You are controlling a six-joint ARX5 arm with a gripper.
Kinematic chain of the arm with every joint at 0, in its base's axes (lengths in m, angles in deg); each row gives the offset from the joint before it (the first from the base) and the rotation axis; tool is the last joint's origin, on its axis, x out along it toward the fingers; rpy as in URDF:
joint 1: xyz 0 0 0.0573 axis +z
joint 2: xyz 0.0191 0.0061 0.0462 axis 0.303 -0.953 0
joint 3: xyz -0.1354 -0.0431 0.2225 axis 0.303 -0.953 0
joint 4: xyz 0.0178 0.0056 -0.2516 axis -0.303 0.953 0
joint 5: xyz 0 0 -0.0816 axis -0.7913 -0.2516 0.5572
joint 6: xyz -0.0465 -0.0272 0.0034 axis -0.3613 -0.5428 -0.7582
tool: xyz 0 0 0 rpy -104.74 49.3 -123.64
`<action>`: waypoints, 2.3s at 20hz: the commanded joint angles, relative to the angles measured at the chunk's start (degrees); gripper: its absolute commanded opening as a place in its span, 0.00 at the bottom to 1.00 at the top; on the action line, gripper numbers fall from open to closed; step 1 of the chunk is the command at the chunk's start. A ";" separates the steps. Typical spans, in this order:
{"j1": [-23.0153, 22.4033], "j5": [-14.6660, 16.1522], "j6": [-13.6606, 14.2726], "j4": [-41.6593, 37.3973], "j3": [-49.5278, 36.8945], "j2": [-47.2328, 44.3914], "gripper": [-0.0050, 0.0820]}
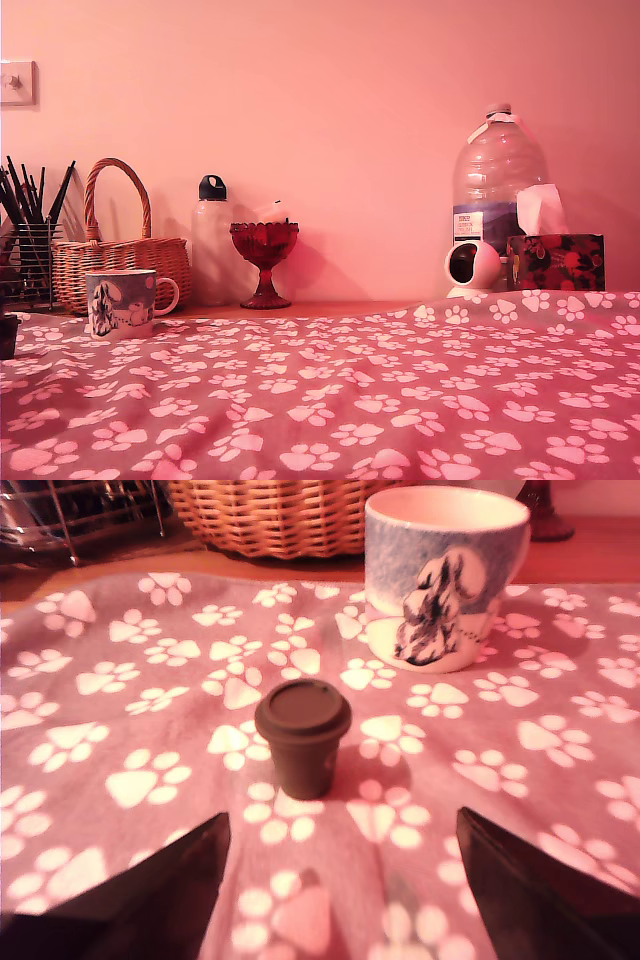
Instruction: Pick the coffee capsule and then drop it inside the coffee cup in front of you
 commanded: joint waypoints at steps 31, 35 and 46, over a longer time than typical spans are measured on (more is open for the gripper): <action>0.70 0.92 1.81 9.73 20.37 -11.74 0.81; 0.81 1.22 1.81 10.51 20.37 -11.74 0.81; 0.81 3.28 1.75 11.10 20.37 -11.69 0.22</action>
